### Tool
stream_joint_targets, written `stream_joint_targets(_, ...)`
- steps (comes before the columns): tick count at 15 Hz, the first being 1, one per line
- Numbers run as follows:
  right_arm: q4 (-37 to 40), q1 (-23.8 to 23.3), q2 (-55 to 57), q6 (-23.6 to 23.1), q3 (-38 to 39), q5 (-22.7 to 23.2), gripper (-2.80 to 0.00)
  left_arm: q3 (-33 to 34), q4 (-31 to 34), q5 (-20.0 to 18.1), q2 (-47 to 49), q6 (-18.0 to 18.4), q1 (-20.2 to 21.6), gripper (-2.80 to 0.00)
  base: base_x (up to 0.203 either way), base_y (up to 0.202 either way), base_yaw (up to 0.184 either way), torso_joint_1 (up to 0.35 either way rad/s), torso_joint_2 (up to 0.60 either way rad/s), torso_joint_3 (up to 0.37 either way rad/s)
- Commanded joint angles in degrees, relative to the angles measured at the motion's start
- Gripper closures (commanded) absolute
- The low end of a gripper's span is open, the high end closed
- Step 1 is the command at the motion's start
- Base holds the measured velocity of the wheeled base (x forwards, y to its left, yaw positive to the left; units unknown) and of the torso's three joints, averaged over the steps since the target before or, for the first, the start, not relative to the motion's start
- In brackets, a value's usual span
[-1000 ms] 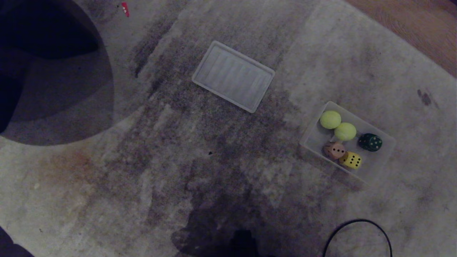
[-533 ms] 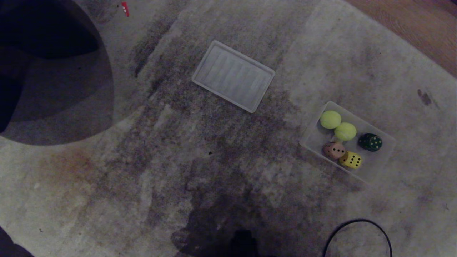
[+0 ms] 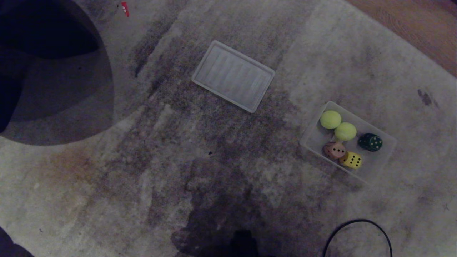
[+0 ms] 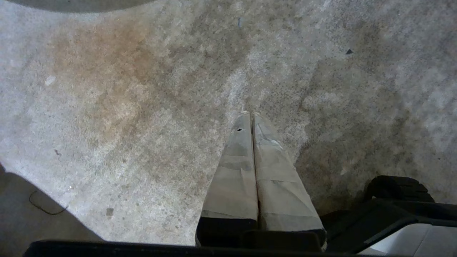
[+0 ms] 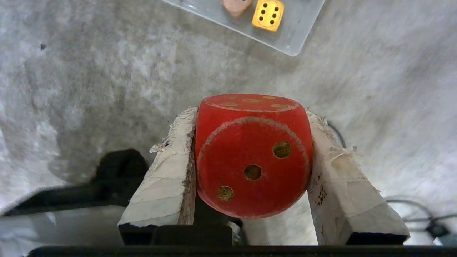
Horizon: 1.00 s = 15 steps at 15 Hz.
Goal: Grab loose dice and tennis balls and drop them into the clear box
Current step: Put the toys in the box
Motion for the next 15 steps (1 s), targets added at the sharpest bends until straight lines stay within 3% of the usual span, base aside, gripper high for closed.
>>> stream_joint_targets(1, -7.6, 0.0, 22.9, 1.7, -2.4, -0.4, 0.0, 0.1, 0.0, 0.0, 0.0, 0.0, 0.0, 0.0, 0.0, 0.0, 0.0, 0.0, 0.0, 0.0)
stream_joint_targets(9, -39.5, 1.9, 70.5, 9.8, -16.5, -1.6, 0.0, 0.1, 0.0, 0.0, 0.0, 0.0, 0.0, 0.0, 0.0, 0.0, 0.0, 0.0, 0.0, 0.0)
stream_joint_targets(12, -45.7, 2.7, 80.3, 14.0, -25.2, -1.6, 0.0, 0.1, 0.0, 0.0, 0.0, 0.0, 0.0, 0.0, 0.0, 0.0, 0.0, 0.0, 0.0, 0.0)
stream_joint_targets(15, -49.8, 4.3, 82.4, 22.1, -27.9, -0.5, 0.0, 0.1, 0.0, 0.0, 0.0, 0.0, 0.0, 0.0, 0.0, 0.0, 0.0, 0.0, 0.0, 0.0)
